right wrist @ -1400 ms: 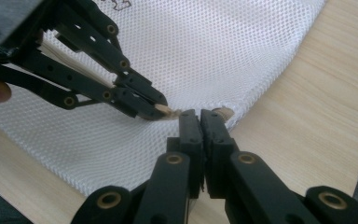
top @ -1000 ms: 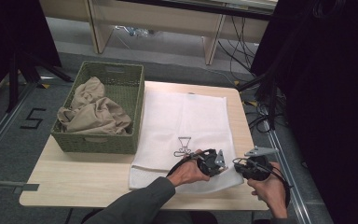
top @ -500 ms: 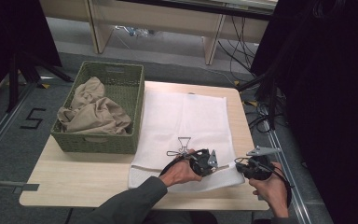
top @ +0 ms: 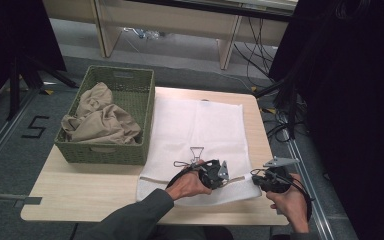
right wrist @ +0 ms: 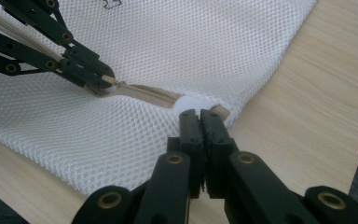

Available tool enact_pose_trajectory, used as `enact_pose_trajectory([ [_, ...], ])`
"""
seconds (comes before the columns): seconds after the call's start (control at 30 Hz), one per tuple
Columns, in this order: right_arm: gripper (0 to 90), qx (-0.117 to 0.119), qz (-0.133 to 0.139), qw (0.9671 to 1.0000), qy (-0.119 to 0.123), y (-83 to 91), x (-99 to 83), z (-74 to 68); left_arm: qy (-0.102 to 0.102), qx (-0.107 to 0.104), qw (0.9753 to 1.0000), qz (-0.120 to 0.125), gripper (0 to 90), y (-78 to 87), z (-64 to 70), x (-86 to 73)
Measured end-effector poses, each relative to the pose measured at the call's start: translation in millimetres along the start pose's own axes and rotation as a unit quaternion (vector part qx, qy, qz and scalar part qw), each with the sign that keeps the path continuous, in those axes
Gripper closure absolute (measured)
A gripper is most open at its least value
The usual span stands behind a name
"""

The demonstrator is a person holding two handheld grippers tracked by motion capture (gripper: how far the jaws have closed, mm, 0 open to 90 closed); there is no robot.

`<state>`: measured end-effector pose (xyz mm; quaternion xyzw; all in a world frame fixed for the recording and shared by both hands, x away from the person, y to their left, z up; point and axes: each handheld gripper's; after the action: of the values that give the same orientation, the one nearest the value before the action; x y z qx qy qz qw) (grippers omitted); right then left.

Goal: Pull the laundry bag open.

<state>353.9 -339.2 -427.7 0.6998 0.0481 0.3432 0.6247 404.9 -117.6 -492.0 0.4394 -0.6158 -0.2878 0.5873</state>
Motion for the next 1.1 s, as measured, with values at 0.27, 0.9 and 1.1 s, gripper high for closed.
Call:
enact_pose_trajectory([
  [0.27, 89.3, 0.000, -0.002, 1.0000, 0.001, -1.4, -0.4, 0.7, 0.001, -0.002, 1.0000, -0.006, 86.6, 1.3, -1.1, -6.8],
  [0.9, 89.3, -0.002, -0.016, 0.9999, 0.001, -6.3, -1.2, 3.5, 0.008, 0.009, 0.9996, -0.024, 86.6, 15.1, -5.0, -27.8],
  [1.1, 89.2, -0.003, -0.021, 0.9998, 0.001, -7.3, -1.6, 3.2, 0.003, 0.012, 0.9993, -0.034, 86.6, 21.0, -4.8, -34.7],
])
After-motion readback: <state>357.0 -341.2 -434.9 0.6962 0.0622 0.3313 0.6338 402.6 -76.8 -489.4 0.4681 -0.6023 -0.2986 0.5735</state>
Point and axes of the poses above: each handheld gripper's, and its own axes: y roughly backward along the jaws, x roughly out of its top, z roughly to its right, and after that the axes turned 11 degrees about -z, right-handed
